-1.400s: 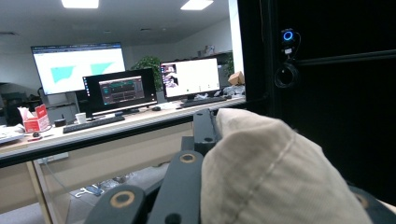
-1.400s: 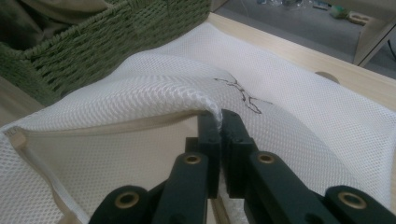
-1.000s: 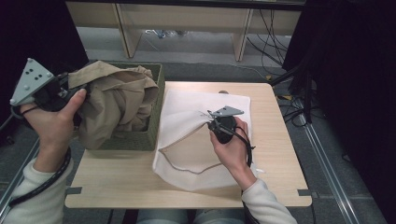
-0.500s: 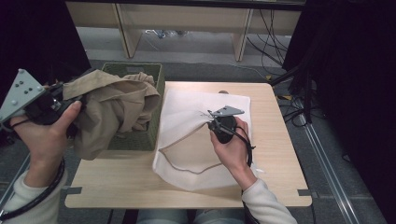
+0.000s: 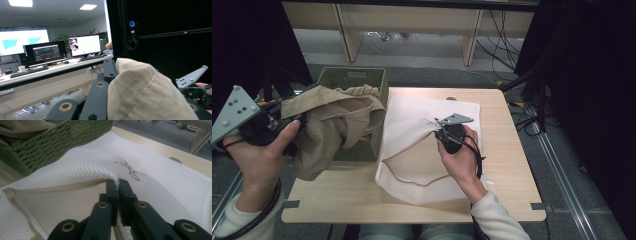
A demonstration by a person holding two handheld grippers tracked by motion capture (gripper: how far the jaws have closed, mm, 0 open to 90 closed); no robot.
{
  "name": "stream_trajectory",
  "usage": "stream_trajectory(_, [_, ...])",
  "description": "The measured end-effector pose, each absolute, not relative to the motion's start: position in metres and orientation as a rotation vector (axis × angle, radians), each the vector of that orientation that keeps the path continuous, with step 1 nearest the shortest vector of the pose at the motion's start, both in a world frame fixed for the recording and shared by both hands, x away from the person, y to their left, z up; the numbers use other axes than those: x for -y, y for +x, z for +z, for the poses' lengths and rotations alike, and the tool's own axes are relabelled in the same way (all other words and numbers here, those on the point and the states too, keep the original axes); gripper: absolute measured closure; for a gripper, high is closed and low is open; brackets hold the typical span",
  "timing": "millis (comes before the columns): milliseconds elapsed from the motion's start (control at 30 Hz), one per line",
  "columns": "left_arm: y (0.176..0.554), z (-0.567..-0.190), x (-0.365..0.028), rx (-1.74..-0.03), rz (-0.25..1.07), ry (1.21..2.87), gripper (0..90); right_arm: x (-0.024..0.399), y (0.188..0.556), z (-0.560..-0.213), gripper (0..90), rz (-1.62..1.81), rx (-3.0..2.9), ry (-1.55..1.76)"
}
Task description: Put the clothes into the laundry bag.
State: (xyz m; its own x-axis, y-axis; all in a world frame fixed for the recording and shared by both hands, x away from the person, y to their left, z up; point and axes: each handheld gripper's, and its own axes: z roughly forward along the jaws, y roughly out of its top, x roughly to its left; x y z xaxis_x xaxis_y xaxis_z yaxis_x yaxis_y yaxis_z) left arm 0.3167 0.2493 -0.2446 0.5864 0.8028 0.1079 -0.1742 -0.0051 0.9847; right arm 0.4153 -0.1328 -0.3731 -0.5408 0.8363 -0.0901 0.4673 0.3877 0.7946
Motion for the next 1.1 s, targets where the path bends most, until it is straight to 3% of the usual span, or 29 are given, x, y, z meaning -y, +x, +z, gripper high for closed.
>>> stream_trajectory(1100, [0.278,-0.268,-0.210,-0.466,0.667,1.418,86.3,0.132,0.414,-0.372,88.4,1.013,-2.174,1.144])
